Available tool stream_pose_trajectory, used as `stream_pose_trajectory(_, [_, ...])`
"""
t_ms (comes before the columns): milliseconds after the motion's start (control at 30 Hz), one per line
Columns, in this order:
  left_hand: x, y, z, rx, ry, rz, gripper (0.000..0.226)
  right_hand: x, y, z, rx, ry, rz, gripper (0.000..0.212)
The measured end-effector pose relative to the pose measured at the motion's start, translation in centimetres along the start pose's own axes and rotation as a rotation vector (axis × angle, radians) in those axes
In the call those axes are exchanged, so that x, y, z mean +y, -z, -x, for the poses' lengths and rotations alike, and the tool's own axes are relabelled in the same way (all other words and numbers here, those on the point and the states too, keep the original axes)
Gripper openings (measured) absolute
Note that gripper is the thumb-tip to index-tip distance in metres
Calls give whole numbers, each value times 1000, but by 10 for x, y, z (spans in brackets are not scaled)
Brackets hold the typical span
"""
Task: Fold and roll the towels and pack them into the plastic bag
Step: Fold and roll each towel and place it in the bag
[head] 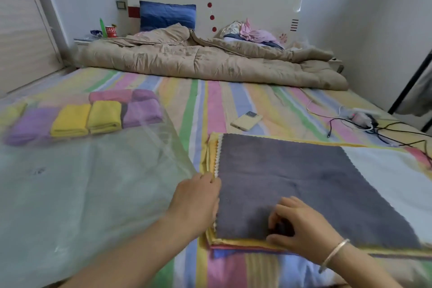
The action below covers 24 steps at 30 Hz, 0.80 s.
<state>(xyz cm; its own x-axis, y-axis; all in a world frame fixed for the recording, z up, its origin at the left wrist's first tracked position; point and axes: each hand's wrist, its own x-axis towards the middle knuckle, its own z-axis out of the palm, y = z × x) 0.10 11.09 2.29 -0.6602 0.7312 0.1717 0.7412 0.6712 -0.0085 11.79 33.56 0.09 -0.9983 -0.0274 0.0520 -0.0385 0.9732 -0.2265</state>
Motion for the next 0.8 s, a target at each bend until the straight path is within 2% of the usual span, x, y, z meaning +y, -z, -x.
stream_pose_trajectory(33, [10, -6, -1, 100, -112, 138, 18, 6, -4, 4, 18, 44, 19, 34])
stream_pose_trajectory(67, [19, -11, -1, 129, -207, 260, 19, 11, -8, 7, 72, 105, 47, 33])
stream_pose_trajectory(133, [31, -27, -1, 41, -309, 394, 24, 15, -16, 10, 152, 186, 80, 26])
stream_pose_trajectory(267, [33, -45, -5, -1, -300, 426, 39, 25, -22, 9, 217, 264, 35, 10])
stream_pose_trajectory(367, [31, -44, -9, -1, -262, 441, 38, 31, -23, 8, 238, 211, -64, 14])
stream_pose_trajectory(500, [27, -44, -19, 8, -108, 593, 12, 36, -22, 6, 276, 53, -229, 27])
stream_pose_trajectory(600, [22, -42, -32, 57, 78, 703, 8, 39, -16, 8, 232, 56, -155, 38])
stream_pose_trajectory(667, [18, -41, -45, 50, 206, 717, 7, 53, -9, 9, 241, 53, -72, 35])
stream_pose_trajectory(733, [12, -43, -60, 35, 329, 742, 20, 75, 3, 10, 288, 26, 49, 26])
stream_pose_trajectory(800, [8, -47, -75, 60, 421, 789, 40, 103, 20, 12, 246, -75, 159, 23])
